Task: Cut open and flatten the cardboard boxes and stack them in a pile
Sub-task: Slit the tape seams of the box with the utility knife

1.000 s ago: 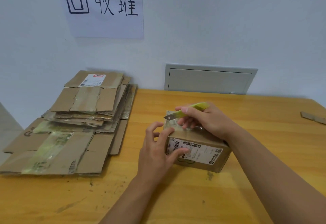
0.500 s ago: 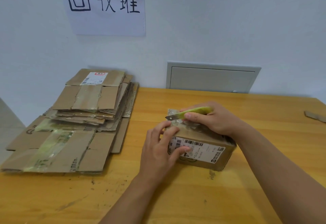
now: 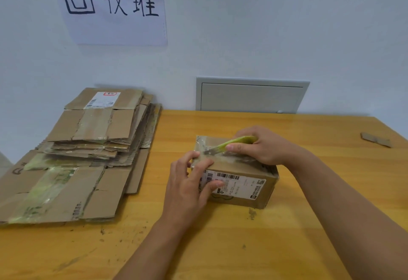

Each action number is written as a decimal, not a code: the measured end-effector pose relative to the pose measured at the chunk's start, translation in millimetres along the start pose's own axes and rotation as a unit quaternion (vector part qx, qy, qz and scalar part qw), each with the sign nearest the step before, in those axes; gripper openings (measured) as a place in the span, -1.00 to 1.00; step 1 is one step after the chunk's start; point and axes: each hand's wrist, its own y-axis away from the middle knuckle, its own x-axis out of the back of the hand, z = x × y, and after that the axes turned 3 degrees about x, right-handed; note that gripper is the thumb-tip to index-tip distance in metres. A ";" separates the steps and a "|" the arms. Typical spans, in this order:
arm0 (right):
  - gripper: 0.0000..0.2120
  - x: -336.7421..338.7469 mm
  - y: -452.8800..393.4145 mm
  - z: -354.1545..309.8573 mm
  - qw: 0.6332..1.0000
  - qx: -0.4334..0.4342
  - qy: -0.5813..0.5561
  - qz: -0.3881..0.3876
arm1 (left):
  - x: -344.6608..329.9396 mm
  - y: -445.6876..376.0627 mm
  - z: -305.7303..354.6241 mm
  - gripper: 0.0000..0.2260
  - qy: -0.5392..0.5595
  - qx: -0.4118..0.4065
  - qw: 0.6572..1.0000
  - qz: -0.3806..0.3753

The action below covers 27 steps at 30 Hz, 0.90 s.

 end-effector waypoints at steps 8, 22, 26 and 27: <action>-0.73 9.9 9.4 6.4 1.000 0.002 0.000 -0.018 | 1.2 -0.1 -0.4 -0.62 0.008 0.002 1.000 0.001; -0.78 47.9 41.2 18.0 0.999 -0.030 0.037 -0.017 | 1.6 -1.3 0.8 -0.62 0.007 0.012 1.000 -0.003; -0.74 60.5 52.4 20.2 0.997 -0.048 0.054 -0.032 | 0.8 -0.8 2.0 -0.62 0.003 0.014 1.000 -0.004; -0.73 62.8 55.4 21.3 0.997 -0.049 0.058 -0.030 | 0.7 -0.8 2.1 -0.62 0.002 0.014 1.000 -0.004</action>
